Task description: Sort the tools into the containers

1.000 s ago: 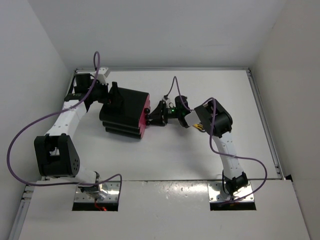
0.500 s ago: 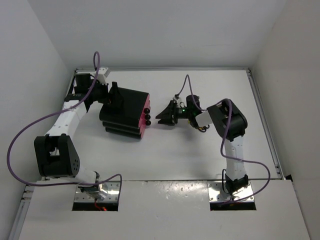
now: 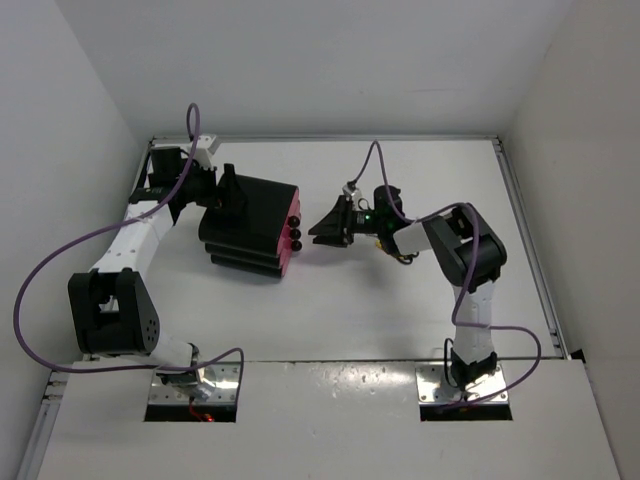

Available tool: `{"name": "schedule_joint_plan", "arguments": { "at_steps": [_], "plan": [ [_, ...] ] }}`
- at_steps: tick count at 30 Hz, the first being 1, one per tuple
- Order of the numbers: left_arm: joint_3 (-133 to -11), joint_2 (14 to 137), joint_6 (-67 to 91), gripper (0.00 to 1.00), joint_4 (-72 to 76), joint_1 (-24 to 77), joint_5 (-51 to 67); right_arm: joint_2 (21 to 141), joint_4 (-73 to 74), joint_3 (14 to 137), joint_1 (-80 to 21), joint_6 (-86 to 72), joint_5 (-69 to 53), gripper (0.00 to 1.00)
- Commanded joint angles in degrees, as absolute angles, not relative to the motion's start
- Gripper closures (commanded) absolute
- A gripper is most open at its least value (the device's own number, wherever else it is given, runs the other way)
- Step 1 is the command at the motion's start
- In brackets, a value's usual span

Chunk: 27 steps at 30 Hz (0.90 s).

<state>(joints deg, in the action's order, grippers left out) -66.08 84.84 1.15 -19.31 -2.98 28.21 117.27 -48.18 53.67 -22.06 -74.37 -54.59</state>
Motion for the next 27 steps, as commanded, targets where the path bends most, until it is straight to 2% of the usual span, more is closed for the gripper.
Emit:
{"name": "schedule_joint_plan", "arguments": {
  "at_steps": [1, 4, 14, 27],
  "plan": [
    [-61.4, 88.1, -3.3, 0.03, -31.6, -2.2, 21.5, 121.4, -56.6, 55.7, -23.8, -83.5, -53.0, 0.49],
    [-61.4, 88.1, -3.3, 0.03, -31.6, -2.2, 21.5, 123.8, -62.1, 55.7, -24.4, -87.5, -52.2, 0.49],
    [-61.4, 88.7, -3.3, 0.03, -31.6, -2.2, 21.5, 128.0, -66.5, 59.3, -26.1, -91.0, -52.2, 0.44],
    [-61.4, 89.7, -3.3, 0.03, -31.0, -2.2, 21.0, 132.2, -65.3, 65.3, -27.7, -91.0, -51.6, 0.44]
  ]
}}
